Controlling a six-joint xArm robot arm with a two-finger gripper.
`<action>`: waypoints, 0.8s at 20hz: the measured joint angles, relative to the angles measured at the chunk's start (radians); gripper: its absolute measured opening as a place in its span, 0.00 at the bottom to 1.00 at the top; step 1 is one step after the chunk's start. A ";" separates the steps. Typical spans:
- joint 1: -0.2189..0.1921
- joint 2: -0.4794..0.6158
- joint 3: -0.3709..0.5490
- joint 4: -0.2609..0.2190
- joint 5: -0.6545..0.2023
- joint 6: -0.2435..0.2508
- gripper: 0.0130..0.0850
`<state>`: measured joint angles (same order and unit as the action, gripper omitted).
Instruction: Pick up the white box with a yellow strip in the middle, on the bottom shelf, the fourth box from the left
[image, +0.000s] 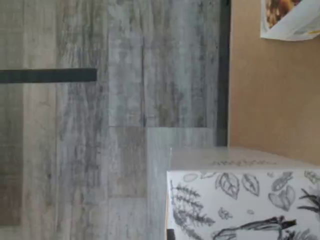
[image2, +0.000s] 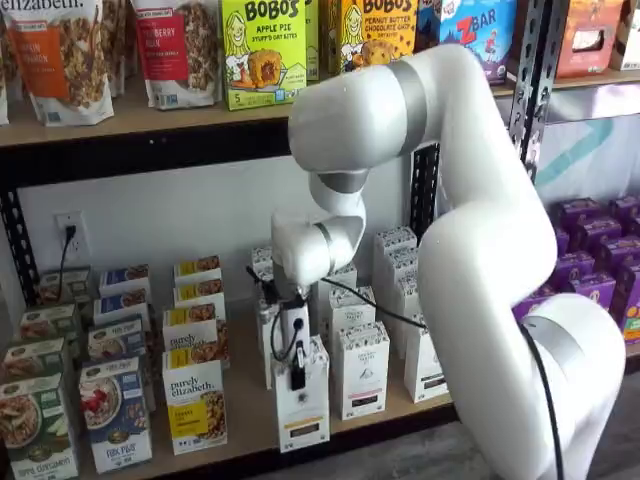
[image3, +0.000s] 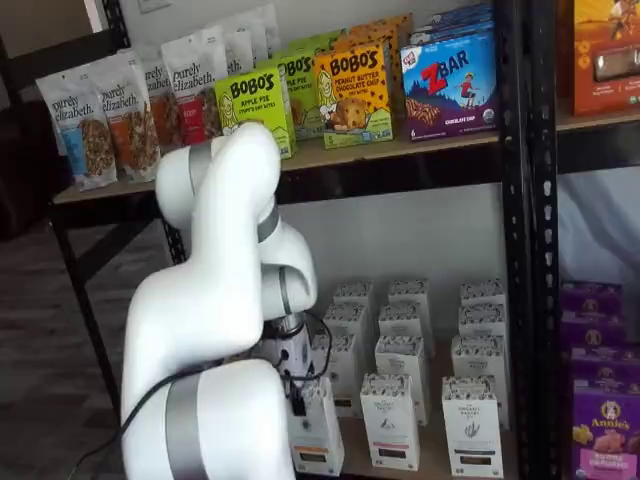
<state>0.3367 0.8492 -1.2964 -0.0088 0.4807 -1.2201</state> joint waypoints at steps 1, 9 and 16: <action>0.003 -0.015 0.025 -0.008 -0.011 0.009 0.44; 0.028 -0.143 0.213 -0.017 -0.093 0.042 0.44; 0.071 -0.260 0.336 -0.015 -0.096 0.083 0.44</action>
<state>0.4074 0.5890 -0.9601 -0.0238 0.3848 -1.1370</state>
